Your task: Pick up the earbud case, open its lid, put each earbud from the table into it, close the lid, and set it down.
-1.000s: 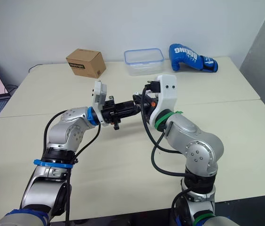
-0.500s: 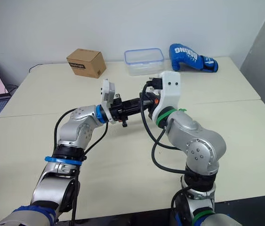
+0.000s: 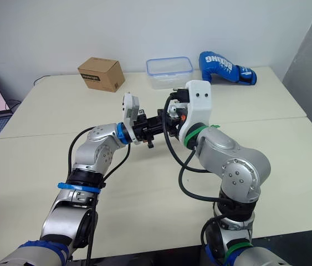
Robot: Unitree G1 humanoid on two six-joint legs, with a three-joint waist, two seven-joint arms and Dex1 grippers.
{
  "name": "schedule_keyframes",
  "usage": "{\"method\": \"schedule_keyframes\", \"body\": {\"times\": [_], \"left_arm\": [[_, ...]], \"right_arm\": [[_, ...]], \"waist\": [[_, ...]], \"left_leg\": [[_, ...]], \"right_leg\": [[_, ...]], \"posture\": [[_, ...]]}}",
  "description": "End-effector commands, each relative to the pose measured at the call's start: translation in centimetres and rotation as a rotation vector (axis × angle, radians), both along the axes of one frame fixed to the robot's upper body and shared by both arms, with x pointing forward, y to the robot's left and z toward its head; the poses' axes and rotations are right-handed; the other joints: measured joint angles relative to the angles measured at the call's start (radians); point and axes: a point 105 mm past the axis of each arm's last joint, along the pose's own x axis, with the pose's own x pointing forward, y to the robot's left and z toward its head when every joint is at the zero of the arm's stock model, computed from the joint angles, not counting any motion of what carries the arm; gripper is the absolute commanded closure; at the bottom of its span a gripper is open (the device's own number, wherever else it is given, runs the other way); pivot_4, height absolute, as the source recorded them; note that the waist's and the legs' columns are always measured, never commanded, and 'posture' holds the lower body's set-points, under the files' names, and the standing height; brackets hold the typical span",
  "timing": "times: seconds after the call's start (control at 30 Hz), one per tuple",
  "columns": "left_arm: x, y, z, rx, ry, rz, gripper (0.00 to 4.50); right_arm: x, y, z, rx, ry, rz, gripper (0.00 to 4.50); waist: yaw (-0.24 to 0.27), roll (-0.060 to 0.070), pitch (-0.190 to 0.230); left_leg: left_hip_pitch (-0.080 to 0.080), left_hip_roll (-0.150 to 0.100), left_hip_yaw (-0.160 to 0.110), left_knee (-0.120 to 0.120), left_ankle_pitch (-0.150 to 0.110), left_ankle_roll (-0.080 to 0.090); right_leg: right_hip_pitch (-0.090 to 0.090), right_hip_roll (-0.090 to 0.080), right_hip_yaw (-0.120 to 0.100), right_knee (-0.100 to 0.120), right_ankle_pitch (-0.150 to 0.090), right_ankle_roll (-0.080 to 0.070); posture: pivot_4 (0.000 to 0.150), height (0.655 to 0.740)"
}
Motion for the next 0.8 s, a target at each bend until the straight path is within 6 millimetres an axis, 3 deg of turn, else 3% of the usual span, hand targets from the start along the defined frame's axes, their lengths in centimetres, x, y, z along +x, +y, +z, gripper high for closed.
{"method": "schedule_keyframes", "body": {"times": [0.03,0.1,0.37,0.63,0.73,0.8], "left_arm": [[-0.7,0.1,4.4,-0.062,-0.162,-0.024,3.74],[-0.7,0.4,4.5,-0.062,-0.164,-0.019,3.74],[-1.1,1.5,4.5,-0.069,-0.163,-0.008,3.74],[-2.3,3.6,3.2,-0.027,-0.099,-0.044,3.74],[-2.8,4.1,2.8,-0.020,-0.079,-0.058,3.74],[-3.2,4.5,2.6,-0.010,-0.075,-0.064,3.74]], "right_arm": [[0.3,-1.2,-0.1,-0.043,-0.018,-0.044,0.46],[0.4,-1.7,0.2,-0.066,-0.045,-0.052,0.06],[-0.1,-3.4,2.2,-0.102,-0.144,-0.005,0.06],[-4.2,-4.4,5.7,-0.150,-0.210,0.477,0.06],[-5.0,-5.4,5.3,-0.256,-0.170,0.590,0.06],[-5.1,-6.3,3.8,-0.377,-0.103,0.650,0.06]], "waist": [[0.001,0.000,0.000],[0.002,0.000,0.000],[0.000,0.000,0.000],[0.000,0.000,0.000],[0.005,0.000,0.000],[0.005,0.000,0.000]], "left_leg": [[0.000,0.000,0.000,0.000,0.000,0.000],[0.000,0.000,0.000,0.000,0.000,0.000],[0.000,0.000,0.000,0.000,0.000,0.000],[0.000,0.000,0.000,-0.001,0.000,0.000],[0.000,0.000,0.000,0.000,0.000,0.001],[0.000,0.000,0.000,0.000,0.000,0.001]], "right_leg": [[0.000,0.000,0.000,0.000,0.000,0.000],[0.000,0.000,0.000,0.000,0.000,0.000],[0.000,0.000,0.000,0.000,0.000,0.000],[0.001,0.000,0.000,-0.002,0.000,0.000],[0.002,0.000,-0.001,-0.002,0.000,0.000],[0.002,0.000,-0.001,-0.004,0.000,0.000]], "posture": [[0.150,0.7307],[0.150,0.7307],[0.150,0.7307],[0.150,0.7307],[0.150,0.7307],[0.150,0.7307]]}}
